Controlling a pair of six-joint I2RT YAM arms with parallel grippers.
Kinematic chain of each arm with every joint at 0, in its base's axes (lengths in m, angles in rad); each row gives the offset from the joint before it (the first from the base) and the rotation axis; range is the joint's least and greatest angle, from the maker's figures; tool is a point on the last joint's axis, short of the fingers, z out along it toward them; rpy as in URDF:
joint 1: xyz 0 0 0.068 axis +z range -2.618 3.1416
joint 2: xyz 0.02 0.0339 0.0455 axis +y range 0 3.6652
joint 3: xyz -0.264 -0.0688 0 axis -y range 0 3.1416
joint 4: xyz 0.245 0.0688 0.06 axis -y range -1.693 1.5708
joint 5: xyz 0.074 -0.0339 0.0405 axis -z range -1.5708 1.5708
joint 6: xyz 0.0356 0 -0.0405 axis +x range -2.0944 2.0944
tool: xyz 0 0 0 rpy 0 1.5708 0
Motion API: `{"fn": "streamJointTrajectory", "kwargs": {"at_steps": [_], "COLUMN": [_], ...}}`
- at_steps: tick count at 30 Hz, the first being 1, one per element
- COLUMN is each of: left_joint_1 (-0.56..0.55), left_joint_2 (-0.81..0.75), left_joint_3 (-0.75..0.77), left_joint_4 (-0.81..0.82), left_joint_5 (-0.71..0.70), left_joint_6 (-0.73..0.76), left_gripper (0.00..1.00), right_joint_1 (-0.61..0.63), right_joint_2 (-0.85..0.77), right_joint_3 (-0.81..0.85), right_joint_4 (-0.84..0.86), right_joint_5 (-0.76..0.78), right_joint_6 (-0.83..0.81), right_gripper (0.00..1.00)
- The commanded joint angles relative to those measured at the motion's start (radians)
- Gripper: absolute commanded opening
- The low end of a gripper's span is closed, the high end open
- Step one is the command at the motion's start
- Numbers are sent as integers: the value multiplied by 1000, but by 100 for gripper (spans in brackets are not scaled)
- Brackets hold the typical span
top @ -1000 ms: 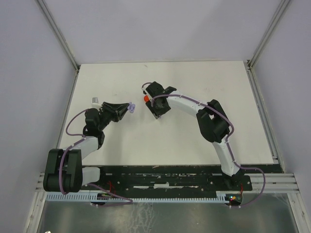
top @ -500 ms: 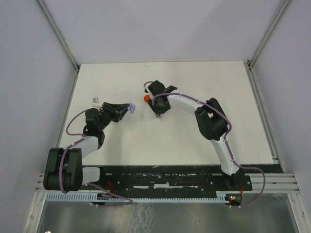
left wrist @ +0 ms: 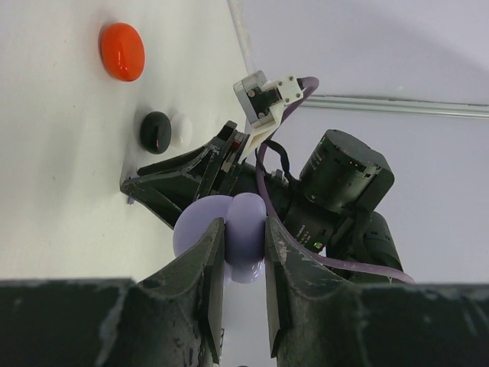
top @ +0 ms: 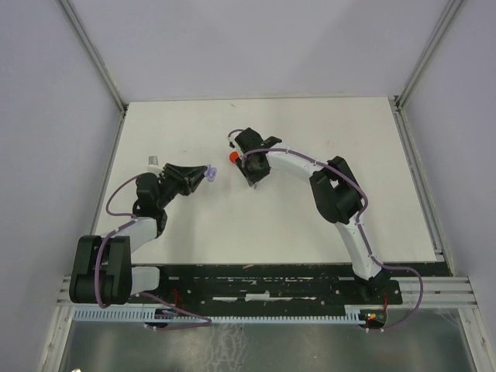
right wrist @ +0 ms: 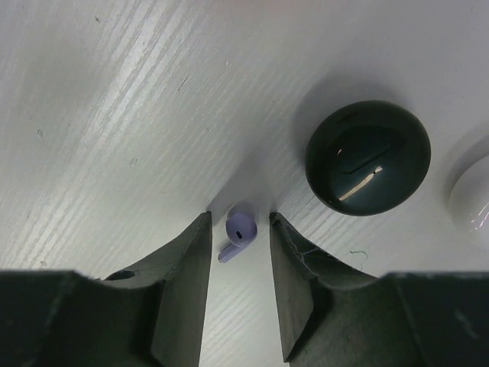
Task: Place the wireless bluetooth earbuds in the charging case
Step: Pick up the earbud from the center of the board, then place the earbud in the charging case.
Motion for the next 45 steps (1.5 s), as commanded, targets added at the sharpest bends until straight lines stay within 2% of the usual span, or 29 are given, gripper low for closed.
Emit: {"fn": "streamJointTrajectory", "kwargs": {"at_steps": [1, 10, 14, 18, 26, 32, 35, 41, 45], "left_joint_1": [8, 8, 8, 6, -17, -100, -144, -207, -243], "left_joint_2": [7, 6, 6, 14, 67, 180, 250, 351, 381], "left_joint_3": [16, 14, 17, 27, 48, 124, 167, 229, 255], "left_joint_4": [58, 59, 58, 47, 68, 125, 187, 269, 277], "left_joint_5": [12, 14, 17, 26, 67, 125, 160, 191, 183], "left_joint_6": [47, 42, 43, 50, 34, -15, -55, -115, -133], "left_gripper": [3, 3, 3, 3, 3, 3, 3, 3, 3], "right_joint_1": [-2, -5, -7, -7, -6, -4, -6, -4, 0], "right_joint_2": [-2, 2, -9, -88, -476, -701, -763, -805, -808], "right_joint_3": [26, 33, 32, -27, -410, -749, -902, -1094, -1147], "right_joint_4": [2, -4, -2, 82, 550, 1033, 1283, 1617, 1700], "right_joint_5": [4, 8, 17, 51, 188, 177, 126, -16, -57], "right_joint_6": [9, 8, 5, -6, -39, -156, -240, -401, -441], "right_gripper": [42, 32, 12, 3, 1, 1, 1, 1, 1]}}
